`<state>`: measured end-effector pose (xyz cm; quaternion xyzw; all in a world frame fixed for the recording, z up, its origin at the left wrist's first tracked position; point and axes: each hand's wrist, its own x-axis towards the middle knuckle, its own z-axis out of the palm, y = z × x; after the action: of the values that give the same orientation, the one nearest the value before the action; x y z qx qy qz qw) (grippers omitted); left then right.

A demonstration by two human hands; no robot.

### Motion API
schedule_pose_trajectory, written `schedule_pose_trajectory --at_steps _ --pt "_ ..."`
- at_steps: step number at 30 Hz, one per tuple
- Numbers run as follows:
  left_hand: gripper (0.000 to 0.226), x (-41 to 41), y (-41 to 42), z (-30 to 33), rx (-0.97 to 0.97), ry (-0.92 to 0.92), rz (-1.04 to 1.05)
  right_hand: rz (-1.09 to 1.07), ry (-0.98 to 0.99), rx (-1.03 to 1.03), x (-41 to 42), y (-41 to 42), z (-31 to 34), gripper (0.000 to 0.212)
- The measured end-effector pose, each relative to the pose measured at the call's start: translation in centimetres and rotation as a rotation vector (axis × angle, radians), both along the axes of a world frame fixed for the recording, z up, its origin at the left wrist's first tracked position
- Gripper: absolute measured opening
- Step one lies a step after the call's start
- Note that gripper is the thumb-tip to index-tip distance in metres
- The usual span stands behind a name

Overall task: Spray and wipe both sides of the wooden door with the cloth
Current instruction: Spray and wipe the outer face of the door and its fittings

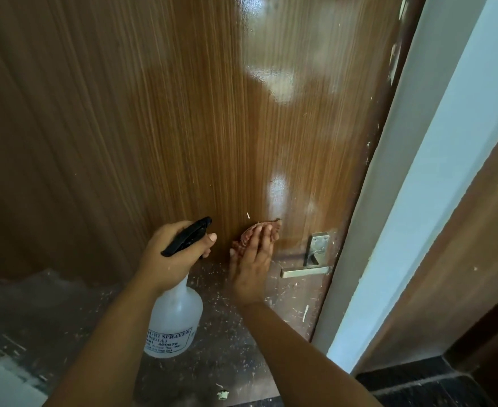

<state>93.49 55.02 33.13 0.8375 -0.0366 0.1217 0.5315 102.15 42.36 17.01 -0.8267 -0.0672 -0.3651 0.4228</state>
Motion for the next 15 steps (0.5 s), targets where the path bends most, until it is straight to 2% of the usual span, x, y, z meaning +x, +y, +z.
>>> schedule_pose_trajectory --at_steps 4,7,10,12,15 --pt "0.024 -0.4 -0.2 -0.6 0.019 0.013 0.002 -0.175 0.321 0.647 0.4 0.2 1.5 0.081" --pt "0.025 -0.7 -0.2 -0.9 0.023 0.035 -0.022 -0.132 0.344 0.771 0.2 0.4 3.0 0.077" --pt "0.030 -1.0 0.2 -1.0 -0.015 0.038 -0.048 -0.106 0.341 0.721 -0.8 0.3 3.3 0.089" --pt "0.032 -1.0 0.4 -1.0 -0.033 0.036 -0.064 -0.093 0.334 0.539 -1.7 0.5 2.1 0.094" --pt "0.030 -0.7 0.5 -1.1 -0.022 0.025 -0.078 -0.087 0.301 0.348 -2.2 1.2 -0.9 0.088"
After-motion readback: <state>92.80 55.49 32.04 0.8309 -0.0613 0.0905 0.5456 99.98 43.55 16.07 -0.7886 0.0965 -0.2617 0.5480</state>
